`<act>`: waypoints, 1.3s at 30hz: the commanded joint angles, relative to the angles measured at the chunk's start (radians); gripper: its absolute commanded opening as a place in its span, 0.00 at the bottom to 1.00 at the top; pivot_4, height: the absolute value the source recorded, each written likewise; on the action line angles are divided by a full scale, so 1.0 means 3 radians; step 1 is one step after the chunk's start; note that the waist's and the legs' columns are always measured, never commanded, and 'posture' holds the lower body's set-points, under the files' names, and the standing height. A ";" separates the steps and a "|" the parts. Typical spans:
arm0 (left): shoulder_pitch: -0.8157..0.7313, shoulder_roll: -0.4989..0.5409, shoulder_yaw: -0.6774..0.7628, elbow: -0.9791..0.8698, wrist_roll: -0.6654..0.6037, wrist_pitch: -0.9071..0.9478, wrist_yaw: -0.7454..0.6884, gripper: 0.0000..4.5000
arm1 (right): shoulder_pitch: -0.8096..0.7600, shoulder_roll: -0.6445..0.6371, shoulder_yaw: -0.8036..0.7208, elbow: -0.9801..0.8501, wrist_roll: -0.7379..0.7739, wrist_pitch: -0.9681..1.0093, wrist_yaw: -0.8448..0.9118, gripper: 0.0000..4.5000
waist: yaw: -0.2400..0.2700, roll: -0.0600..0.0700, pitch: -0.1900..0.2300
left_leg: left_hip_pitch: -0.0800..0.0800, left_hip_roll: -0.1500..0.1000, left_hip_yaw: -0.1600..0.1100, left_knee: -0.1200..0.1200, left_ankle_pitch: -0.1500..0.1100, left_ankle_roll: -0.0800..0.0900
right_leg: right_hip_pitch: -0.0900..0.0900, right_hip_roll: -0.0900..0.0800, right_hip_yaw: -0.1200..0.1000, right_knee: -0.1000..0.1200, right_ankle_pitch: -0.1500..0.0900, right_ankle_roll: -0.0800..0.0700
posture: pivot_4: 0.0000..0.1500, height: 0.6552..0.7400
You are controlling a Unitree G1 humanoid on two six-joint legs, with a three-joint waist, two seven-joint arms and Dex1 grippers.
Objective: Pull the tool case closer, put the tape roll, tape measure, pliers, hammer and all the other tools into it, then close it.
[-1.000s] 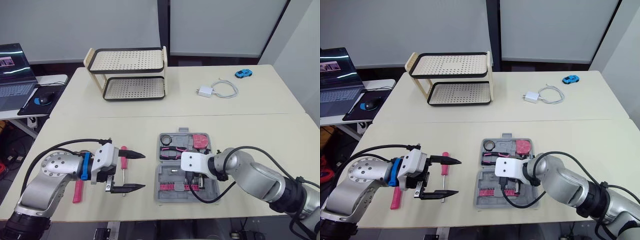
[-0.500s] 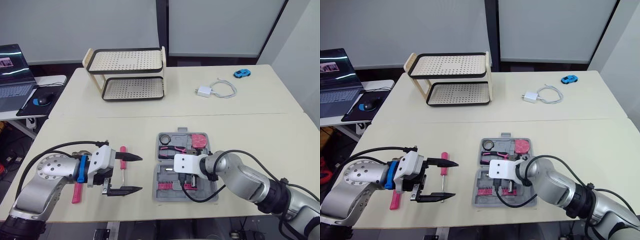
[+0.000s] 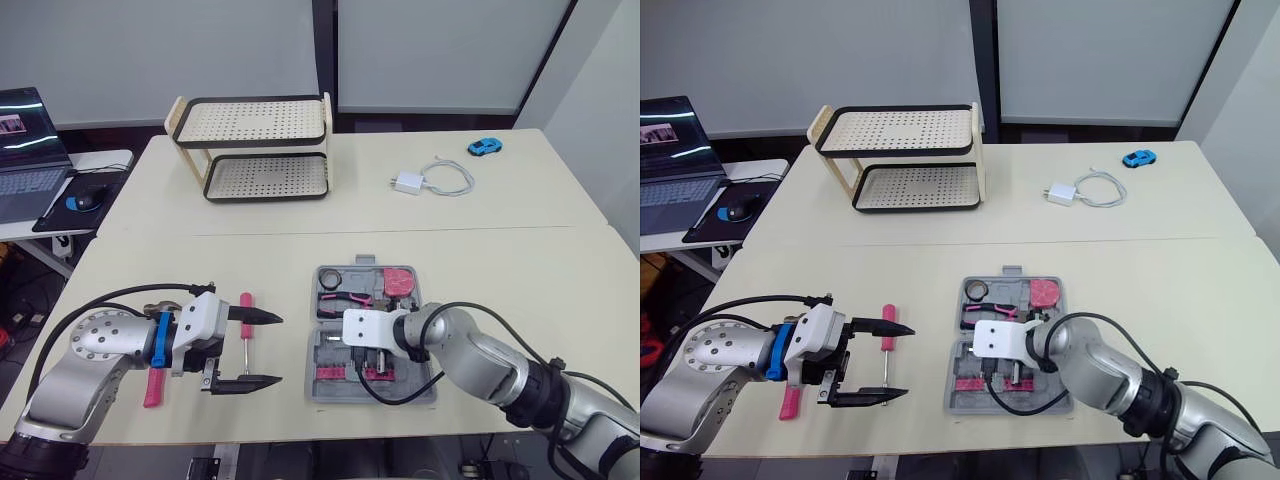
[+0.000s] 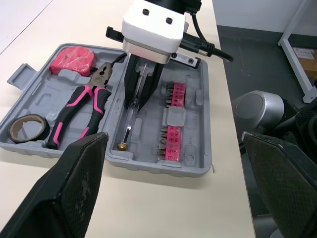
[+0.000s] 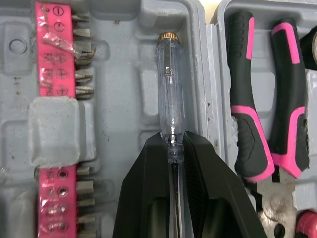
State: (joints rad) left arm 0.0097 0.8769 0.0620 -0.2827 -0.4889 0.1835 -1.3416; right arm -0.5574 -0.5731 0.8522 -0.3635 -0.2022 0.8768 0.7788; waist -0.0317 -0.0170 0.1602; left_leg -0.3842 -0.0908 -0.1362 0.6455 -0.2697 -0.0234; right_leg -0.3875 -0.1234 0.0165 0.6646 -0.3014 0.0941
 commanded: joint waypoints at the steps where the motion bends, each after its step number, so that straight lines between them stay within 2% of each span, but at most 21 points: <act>1: -0.0005 0.0019 0.0073 -0.0029 -0.0008 -0.0073 -0.0002 1.00 | 0.0066 0.0045 -0.0068 0.0015 -0.0037 -0.0119 -0.0013 0.03 | 0.0000 0.0000 0.0000 | 0.0000 0.0000 0.0000 0.0000 0.0000 0.0000 | 0.0000 0.0000 0.0000 0.0000 0.0000 0.0000 | 1.00 1.00; 3: 0.0002 0.0014 0.0065 -0.0033 -0.0003 -0.0076 0.0005 1.00 | 0.0095 0.0051 -0.0103 0.0044 -0.0053 -0.0167 0.0000 0.03 | -0.0002 0.0000 0.0000 | 0.0001 0.0001 0.0000 0.0000 0.0000 0.0000 | 0.0000 0.0001 0.0000 0.0000 0.0000 0.0000 | 1.00 1.00; 8: 0.0019 0.0002 0.0039 -0.0034 -0.0002 -0.0088 0.0011 1.00 | 0.0145 0.0021 -0.0238 0.0025 -0.0058 -0.0254 0.0034 0.40 | -0.0001 0.0000 0.0000 | 0.0001 0.0001 0.0000 0.0000 0.0000 0.0000 | 0.0000 0.0001 0.0000 0.0001 0.0000 0.0000 | 1.00 1.00; 22: -0.0018 -0.0043 -0.0021 0.0056 0.0039 -0.0176 -0.0008 1.00 | 0.0280 -0.0153 -0.0738 0.0022 0.0061 -0.0603 0.0193 0.40 | 0.0002 0.0000 0.0000 | 0.0000 0.0001 0.0000 0.0001 0.0000 0.0001 | 0.0001 0.0001 0.0000 0.0001 0.0000 0.0000 | 1.00 1.00; 25: -0.0019 -0.0047 -0.0027 0.0053 0.0041 -0.0180 -0.0007 1.00 | 0.0260 -0.0162 -0.0861 0.0041 0.0101 -0.0671 0.0238 0.27 | -0.0001 0.0000 0.0000 | 0.0000 0.0001 0.0001 0.0000 0.0000 0.0000 | 0.0001 0.0001 0.0000 0.0001 0.0000 0.0000 | 1.00 1.00; 28: -0.0029 -0.0046 -0.0028 0.0067 0.0047 -0.0182 -0.0011 1.00 | 0.0215 -0.0167 -0.0957 0.0033 0.0166 -0.0688 0.0294 0.04 | 0.0001 0.0000 0.0000 | -0.0001 0.0000 0.0001 0.0000 0.0000 0.0000 | 0.0002 0.0000 0.0000 0.0000 0.0000 0.0000 | 1.00 1.00; 29: -0.0029 -0.0046 -0.0029 0.0068 0.0049 -0.0183 -0.0010 1.00 | 0.0220 -0.0170 -0.0965 0.0031 0.0173 -0.0699 0.0311 0.01 | 0.0001 0.0000 0.0000 | -0.0001 0.0000 0.0001 0.0000 0.0000 0.0000 | 0.0002 0.0000 0.0000 0.0000 0.0000 0.0000 | 1.00 1.00; 39: -0.0032 -0.0052 -0.0034 0.0068 0.0058 -0.0177 -0.0009 1.00 | 0.0313 -0.0041 -0.0955 0.0221 0.0166 -0.0849 0.0282 0.01 | 0.0001 0.0000 0.0000 | -0.0001 0.0001 0.0001 0.0000 0.0000 0.0000 | 0.0001 0.0000 0.0000 0.0000 0.0000 0.0000 | 1.00 1.00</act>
State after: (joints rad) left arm 0.0056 0.8667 0.0500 -0.2596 -0.4662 0.1429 -1.3433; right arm -0.4706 -0.5967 0.5754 -0.2981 -0.1533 0.6462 0.8705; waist -0.0314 -0.0171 0.1603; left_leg -0.3845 -0.0907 -0.1360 0.6455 -0.2697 -0.0234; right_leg -0.3872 -0.1233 0.0164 0.6646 -0.3014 0.0941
